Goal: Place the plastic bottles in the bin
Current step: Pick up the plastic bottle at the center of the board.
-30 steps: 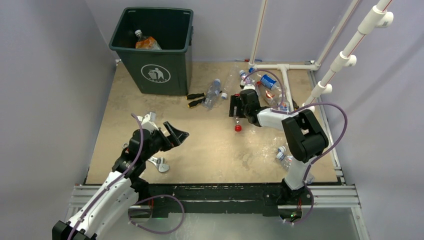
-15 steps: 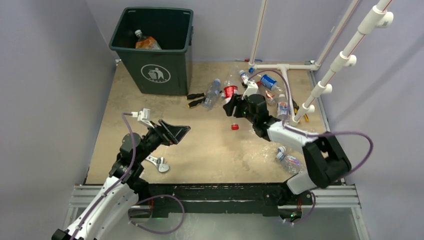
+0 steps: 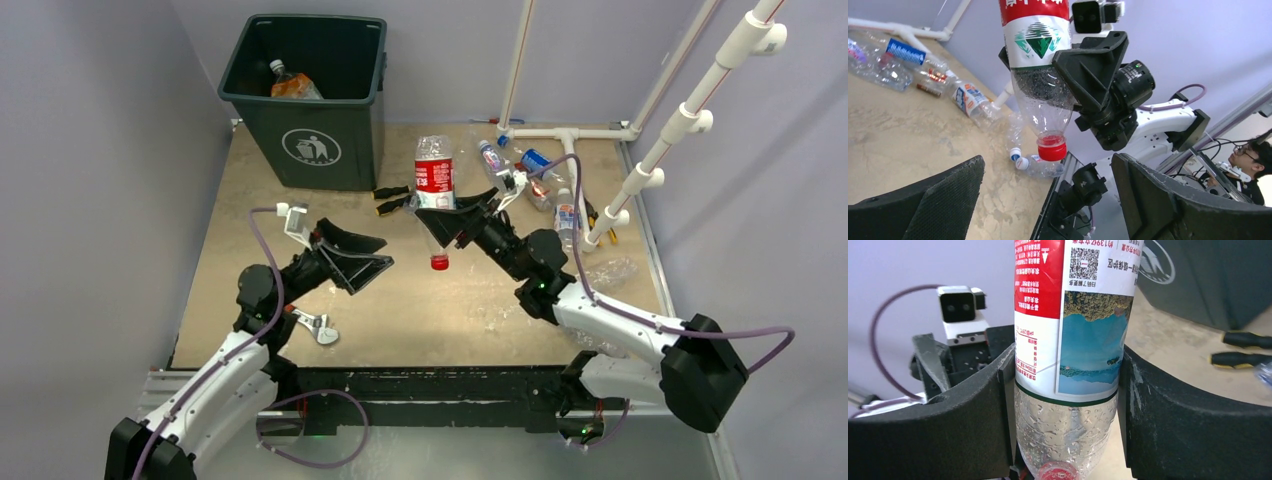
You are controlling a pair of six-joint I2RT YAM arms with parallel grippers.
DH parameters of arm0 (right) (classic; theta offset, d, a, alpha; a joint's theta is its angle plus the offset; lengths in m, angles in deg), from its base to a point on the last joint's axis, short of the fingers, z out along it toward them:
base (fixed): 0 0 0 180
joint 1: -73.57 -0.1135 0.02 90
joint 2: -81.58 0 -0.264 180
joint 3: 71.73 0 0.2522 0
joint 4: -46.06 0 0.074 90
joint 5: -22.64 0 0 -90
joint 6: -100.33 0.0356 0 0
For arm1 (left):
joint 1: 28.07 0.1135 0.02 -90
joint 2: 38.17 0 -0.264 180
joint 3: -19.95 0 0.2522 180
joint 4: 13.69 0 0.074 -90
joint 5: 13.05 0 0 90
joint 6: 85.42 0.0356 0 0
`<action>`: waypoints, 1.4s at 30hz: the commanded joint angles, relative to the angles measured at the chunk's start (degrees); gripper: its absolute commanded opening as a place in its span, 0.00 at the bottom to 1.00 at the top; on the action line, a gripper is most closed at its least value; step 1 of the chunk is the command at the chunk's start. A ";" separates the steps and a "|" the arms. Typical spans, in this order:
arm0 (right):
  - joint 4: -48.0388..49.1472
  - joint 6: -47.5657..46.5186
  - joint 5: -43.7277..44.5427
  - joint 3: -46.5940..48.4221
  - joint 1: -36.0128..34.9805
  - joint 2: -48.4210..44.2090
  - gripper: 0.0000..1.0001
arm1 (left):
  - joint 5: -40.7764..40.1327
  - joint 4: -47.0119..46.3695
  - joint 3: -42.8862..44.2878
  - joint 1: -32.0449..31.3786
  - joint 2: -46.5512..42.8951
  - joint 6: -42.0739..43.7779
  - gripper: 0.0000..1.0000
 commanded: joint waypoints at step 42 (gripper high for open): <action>34.97 20.45 -7.48 8.78 -9.29 15.75 0.59 | 3.39 -19.31 2.62 -10.19 7.06 -2.03 0.66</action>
